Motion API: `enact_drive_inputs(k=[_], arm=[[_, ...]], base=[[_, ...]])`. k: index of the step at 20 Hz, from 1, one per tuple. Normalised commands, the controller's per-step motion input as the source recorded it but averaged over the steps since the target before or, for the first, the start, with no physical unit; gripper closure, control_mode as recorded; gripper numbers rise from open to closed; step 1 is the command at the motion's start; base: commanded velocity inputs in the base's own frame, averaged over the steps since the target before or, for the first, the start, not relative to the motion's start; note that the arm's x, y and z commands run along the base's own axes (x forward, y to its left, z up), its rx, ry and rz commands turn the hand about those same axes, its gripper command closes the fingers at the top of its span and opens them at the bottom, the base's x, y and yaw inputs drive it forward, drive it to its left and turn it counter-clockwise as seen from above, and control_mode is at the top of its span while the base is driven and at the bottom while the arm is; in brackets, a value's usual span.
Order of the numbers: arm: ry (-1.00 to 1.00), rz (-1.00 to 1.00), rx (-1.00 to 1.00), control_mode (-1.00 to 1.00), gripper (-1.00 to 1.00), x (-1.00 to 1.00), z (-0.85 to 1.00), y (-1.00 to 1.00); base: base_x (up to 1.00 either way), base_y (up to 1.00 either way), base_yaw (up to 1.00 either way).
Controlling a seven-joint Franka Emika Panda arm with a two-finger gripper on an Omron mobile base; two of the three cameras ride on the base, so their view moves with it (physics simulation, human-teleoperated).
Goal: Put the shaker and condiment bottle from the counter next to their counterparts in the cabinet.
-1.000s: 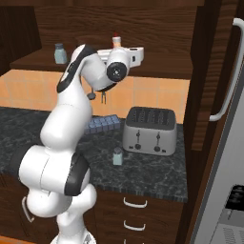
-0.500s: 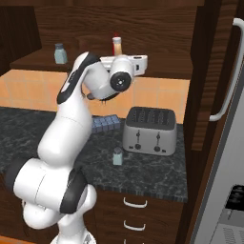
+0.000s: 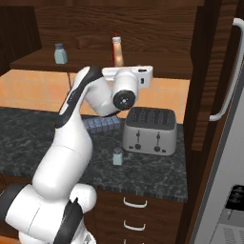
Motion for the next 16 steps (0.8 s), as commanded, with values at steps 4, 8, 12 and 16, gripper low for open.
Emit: enact_drive_inputs(k=[4,8,12,16], arm=[[0.00,0.00,0.00,-1.00,-1.00,-0.55,-0.22,-0.21],[0.00,0.01,0.00,-1.00,-1.00,-0.58,-0.01,-0.28],[0.00,0.02,-0.03,-1.00,-1.00,-0.57,-0.14,-0.19],[0.00,0.04,-0.05,-1.00,-1.00,-0.66,-0.49,-0.09]], base=[[0.00,0.00,0.00],[0.00,0.00,0.00],[0.00,0.00,0.00],[0.00,0.00,0.00]])
